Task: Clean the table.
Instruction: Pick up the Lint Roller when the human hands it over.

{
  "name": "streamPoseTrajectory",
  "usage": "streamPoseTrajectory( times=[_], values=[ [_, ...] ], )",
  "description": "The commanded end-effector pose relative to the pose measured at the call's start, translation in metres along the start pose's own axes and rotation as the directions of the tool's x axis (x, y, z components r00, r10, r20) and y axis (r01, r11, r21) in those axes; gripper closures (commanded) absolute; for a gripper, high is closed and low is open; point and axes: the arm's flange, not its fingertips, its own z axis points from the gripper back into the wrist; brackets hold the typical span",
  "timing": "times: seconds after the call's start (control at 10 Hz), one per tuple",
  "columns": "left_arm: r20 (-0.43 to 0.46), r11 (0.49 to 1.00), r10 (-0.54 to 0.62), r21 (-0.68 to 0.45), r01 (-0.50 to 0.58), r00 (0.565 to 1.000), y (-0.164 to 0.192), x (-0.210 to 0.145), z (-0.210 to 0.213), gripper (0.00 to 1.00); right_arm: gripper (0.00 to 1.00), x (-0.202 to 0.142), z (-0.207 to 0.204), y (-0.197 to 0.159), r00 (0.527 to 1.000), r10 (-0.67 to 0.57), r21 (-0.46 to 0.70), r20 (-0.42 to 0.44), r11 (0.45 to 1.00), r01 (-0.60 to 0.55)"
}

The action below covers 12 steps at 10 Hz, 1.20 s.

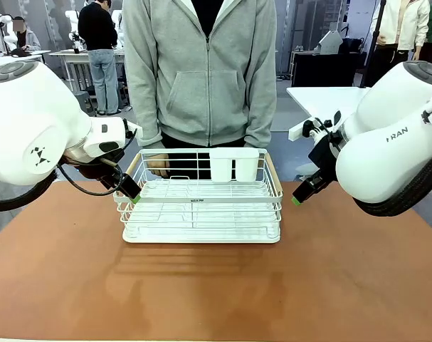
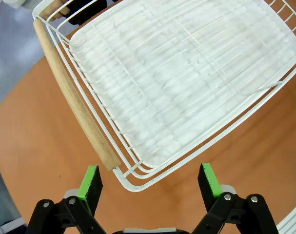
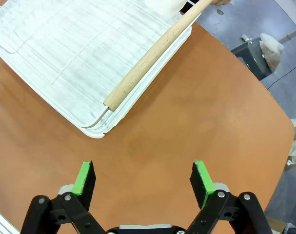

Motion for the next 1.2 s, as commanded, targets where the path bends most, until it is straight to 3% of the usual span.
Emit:
streamPoseTrajectory(
  times=[0.0, 0.3, 0.4, 0.5, 0.7, 0.9, 1.0, 1.1],
  values=[
    [0.001, 1.0, 0.001, 0.0, -0.001, 1.0, 0.0, 0.0, 0.0, 0.0, 0.0, 0.0, 0.0, 0.0, 1.0, -0.001, 0.0, 0.0, 1.0, 0.001],
    [0.0, 1.0, 0.0, 0.0, 0.0, 1.0, 0.0, 0.0, 0.0, 0.0, 0.0, 0.0, 0.0, 0.0, 1.0, 0.0, 0.0, 0.0, 1.0, 0.0],
    [-0.024, 0.982, 0.097, -0.163, -0.1, 0.995, 0.011, 0.013, 0.021, 0.0, 0.0, 0.005, 0.028, -0.013, 0.997, -0.052, 0.148, 0.061, 0.988, 0.042],
    [-0.055, 0.912, 0.229, -0.336, -0.234, 0.972, 0.043, 0.024, 0.05, 0.0, 0.0, 0.007, 0.06, -0.037, 0.985, -0.149, 0.311, 0.091, 0.944, 0.114],
    [-0.204, 0.683, 0.407, -0.579, -0.445, 0.89, 0.121, 0.016, 0.095, 0.0, 0.0, -0.002, 0.095, -0.085, 0.947, -0.31, 0.529, 0.087, 0.82, 0.219],
    [-0.293, 0.465, 0.401, -0.751, -0.469, 0.868, 0.176, -0.004, 0.115, 0.0, 0.0, -0.022, 0.111, -0.123, 0.898, -0.438, 0.682, 0.04, 0.669, 0.295],
    [-0.319, 0.392, 0.403, -0.787, -0.477, 0.858, 0.209, -0.02, 0.123, 0.0, 0.0, -0.04, 0.122, -0.144, 0.87, -0.493, 0.749, 0.017, 0.583, 0.316],
    [-0.32, 0.291, 0.473, -0.823, -0.488, 0.821, 0.249, -0.043, 0.134, 0.0, 0.0, -0.068, 0.134, -0.169, 0.819, -0.574, 0.772, 0.004, 0.522, 0.362]
  ],
)
